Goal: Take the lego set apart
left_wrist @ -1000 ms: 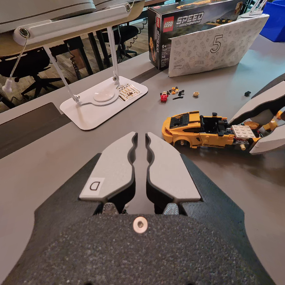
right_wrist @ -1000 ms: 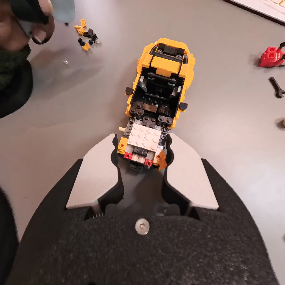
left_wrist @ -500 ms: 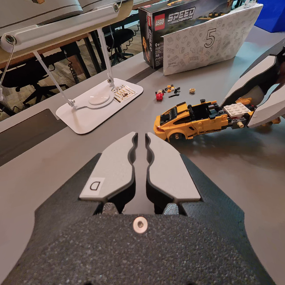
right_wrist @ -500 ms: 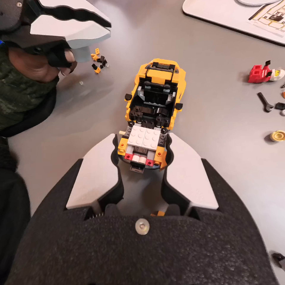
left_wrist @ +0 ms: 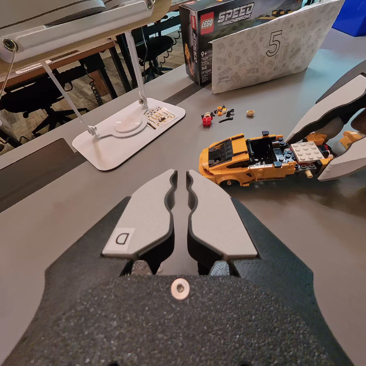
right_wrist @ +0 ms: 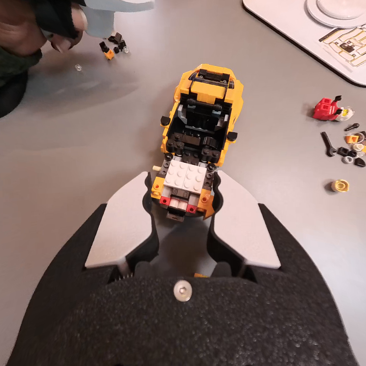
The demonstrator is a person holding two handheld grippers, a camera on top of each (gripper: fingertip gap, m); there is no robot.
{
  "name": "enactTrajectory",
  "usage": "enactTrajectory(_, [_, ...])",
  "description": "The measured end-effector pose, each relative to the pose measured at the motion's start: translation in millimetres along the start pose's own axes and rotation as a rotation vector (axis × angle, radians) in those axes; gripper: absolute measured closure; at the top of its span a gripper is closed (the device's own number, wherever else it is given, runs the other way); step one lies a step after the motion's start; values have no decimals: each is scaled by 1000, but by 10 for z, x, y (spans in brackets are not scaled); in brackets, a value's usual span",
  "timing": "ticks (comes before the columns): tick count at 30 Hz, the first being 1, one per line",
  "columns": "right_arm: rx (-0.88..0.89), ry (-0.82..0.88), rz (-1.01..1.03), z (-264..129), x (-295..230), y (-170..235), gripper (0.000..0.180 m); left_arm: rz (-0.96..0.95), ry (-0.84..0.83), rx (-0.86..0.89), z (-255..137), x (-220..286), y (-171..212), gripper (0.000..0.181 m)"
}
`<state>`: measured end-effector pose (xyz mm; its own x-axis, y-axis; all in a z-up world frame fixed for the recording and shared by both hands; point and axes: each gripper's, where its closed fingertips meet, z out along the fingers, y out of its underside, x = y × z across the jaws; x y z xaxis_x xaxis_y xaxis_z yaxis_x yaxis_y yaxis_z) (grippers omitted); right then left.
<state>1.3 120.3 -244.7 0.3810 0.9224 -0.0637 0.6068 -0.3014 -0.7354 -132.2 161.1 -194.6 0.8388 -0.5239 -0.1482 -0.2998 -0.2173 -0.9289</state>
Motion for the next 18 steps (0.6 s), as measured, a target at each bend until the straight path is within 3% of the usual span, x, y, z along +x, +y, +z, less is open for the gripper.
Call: enactTrajectory(18, [-73, 97, -120, 75, 21, 124, 121, -7, 7, 10, -9, 1, -18, 173])
